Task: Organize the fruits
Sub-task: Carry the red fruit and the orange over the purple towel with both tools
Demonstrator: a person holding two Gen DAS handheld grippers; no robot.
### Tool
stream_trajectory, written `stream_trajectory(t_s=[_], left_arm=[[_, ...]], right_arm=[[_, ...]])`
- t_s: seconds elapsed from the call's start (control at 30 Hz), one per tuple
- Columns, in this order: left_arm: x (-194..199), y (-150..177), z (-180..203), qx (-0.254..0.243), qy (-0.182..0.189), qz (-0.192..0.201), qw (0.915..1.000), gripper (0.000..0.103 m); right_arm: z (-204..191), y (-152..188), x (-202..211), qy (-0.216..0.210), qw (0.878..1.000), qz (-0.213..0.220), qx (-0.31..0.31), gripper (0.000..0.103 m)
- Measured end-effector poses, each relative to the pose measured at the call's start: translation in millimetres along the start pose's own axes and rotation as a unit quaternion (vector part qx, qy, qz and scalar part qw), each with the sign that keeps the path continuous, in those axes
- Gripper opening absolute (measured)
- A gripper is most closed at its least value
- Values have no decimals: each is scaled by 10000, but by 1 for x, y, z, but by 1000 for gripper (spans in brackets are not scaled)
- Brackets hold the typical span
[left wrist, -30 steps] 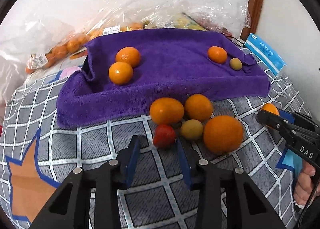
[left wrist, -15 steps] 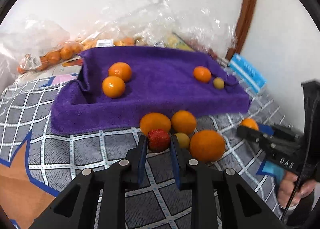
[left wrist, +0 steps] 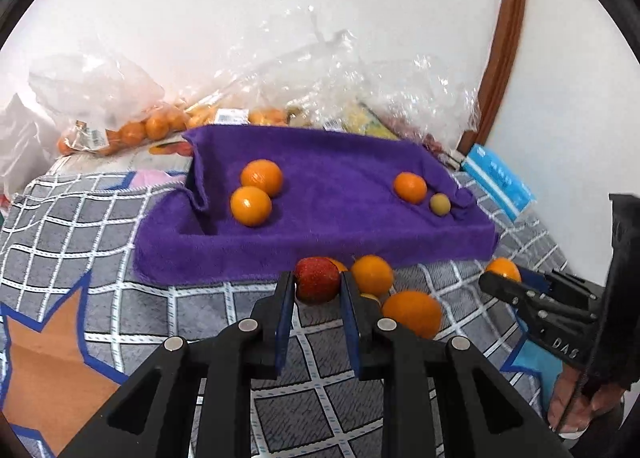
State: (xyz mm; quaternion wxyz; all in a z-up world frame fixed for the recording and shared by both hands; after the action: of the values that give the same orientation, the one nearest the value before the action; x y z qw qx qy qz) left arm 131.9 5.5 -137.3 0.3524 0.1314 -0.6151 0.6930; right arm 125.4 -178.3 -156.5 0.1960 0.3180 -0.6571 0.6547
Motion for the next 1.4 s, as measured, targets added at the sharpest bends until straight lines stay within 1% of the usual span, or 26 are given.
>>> stream_trajectory(t_s=[0.1,0.27,0.33,0.47,0.57,0.67,0.83,1.03,1.13,1.23,1.4], left_arm=[[14,-17,-2,95,62,85,9999,22],[26,-46,-3,-93,-250,244,9993,22],[24,-54,-7,-84,-277,318,9991,22],[14,-69,-19,70,-383,316,9987,22],[5,-78,-23,13,-537,426,9976,22],[-9,-77,-27,17,-523,424,9977,22],[-27,-61,-39,170,-454,286,9984,22],[-34,-57,-57,445,-404,268,9978,22],[-39,-55,-62,628,-241,178,9976,22],[-41,-53,-62,633,-215,122,9977,22],[-47,-49,-56,571,-136,-14,9983,22]], right_arm=[[-3,-17,9,-112,9999,58,0,33],[-3,-51,21,-128,9992,369,-72,33],[0,-67,21,-115,9988,468,-96,33],[10,-90,15,89,9985,538,-95,33],[16,-101,6,101,9981,583,-179,33],[22,-100,-9,124,9980,565,-244,33],[34,-87,-40,117,9987,303,-387,33],[51,-85,-45,64,9977,379,-560,33],[57,-83,-51,135,9976,356,-576,33],[59,-80,-58,180,9977,298,-581,33],[55,-76,-66,60,9981,230,-573,33]])
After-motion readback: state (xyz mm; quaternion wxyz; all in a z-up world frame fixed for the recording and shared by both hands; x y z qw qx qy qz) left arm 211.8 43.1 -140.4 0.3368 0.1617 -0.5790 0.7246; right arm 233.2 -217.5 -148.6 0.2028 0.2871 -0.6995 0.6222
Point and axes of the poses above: each gripper's, at about its wrist camera, not at the fingertips, and x roughly against the way its jaws point, z to its right, y to its underside, the point moved 5 cm from there along -x, roughly the way its jaws point, and after that the axes turned 2 degrees about y, right-handed, at the moved point
